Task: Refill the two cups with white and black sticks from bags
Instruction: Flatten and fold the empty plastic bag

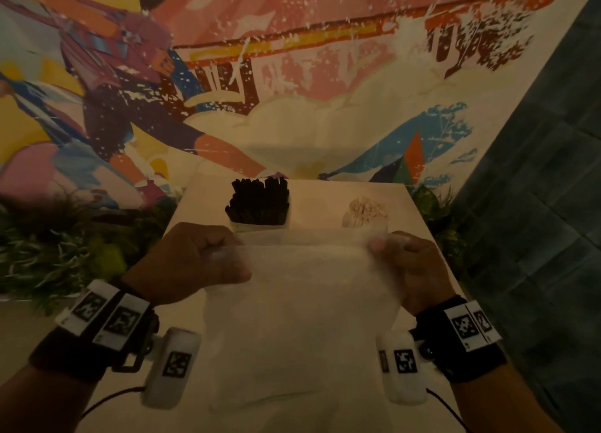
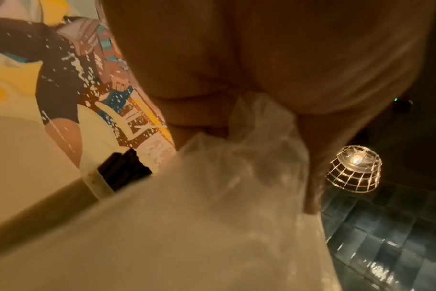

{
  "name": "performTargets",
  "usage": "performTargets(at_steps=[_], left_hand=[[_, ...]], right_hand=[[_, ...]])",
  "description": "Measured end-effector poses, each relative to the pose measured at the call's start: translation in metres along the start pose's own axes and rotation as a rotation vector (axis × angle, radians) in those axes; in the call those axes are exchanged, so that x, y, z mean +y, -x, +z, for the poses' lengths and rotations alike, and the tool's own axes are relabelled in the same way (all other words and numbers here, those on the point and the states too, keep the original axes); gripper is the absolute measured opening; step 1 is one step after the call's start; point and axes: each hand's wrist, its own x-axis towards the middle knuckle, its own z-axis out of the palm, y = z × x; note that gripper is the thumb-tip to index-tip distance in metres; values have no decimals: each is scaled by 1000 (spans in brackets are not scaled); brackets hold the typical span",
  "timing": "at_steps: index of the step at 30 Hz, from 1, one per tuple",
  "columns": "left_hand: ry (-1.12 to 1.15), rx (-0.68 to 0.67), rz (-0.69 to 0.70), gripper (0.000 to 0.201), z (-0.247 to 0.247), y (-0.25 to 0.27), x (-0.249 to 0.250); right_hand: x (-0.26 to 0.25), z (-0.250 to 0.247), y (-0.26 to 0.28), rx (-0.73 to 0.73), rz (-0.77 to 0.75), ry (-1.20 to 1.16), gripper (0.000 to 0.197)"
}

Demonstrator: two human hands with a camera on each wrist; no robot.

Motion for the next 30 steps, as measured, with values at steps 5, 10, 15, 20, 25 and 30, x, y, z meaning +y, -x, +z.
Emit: performTargets(at_steps=[5, 10, 15, 20, 25, 30], left_hand=[[272, 152, 0, 60, 3, 0, -11], [607, 203, -39, 57, 13, -3, -26], [795, 363, -65, 46, 24, -10, -38], [924, 372, -66, 15, 33, -16, -36], [441, -156, -320, 37, 55, -2, -41], [705, -61, -354, 66, 65, -2, -50]], right_hand=[[1, 3, -6, 92, -167, -13, 48], [-3, 3, -6, 105, -160, -92, 48], [-2, 4, 0, 241, -235, -44, 53], [-11, 13, 3, 296, -321, -12, 19], [-23, 9, 4, 289, -325, -12, 16], [-28, -16, -5, 316, -154, -5, 13]])
